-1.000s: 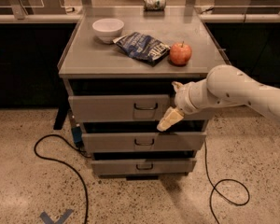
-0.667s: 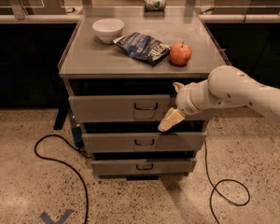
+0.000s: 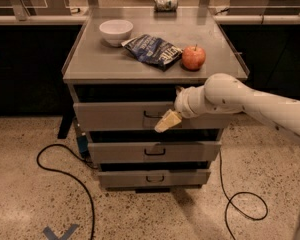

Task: Open top drawer

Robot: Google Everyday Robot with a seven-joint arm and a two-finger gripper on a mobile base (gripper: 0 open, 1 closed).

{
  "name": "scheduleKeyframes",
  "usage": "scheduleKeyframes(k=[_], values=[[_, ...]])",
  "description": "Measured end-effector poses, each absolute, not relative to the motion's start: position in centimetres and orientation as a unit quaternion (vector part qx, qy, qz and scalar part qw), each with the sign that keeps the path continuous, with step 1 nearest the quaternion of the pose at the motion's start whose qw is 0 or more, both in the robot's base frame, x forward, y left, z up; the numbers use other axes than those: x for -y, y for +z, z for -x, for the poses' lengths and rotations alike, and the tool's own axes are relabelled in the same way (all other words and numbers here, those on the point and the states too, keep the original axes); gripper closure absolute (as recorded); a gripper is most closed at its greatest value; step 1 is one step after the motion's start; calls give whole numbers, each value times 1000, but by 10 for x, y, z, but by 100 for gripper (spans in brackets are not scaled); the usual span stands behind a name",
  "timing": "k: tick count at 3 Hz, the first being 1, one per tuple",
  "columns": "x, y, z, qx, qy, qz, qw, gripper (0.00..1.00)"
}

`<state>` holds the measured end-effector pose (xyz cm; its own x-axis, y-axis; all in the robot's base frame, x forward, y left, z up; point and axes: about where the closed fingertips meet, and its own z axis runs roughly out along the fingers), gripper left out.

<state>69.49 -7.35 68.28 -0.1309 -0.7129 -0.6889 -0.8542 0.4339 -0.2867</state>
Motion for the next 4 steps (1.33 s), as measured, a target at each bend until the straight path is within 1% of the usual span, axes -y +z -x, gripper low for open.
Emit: scheduleKeyframes(k=[1, 3, 4], values=[[73, 683, -698, -746, 89, 524, 401, 0], [76, 655, -692, -730, 40, 591, 341, 0], [77, 654, -692, -729, 37, 593, 340, 0]])
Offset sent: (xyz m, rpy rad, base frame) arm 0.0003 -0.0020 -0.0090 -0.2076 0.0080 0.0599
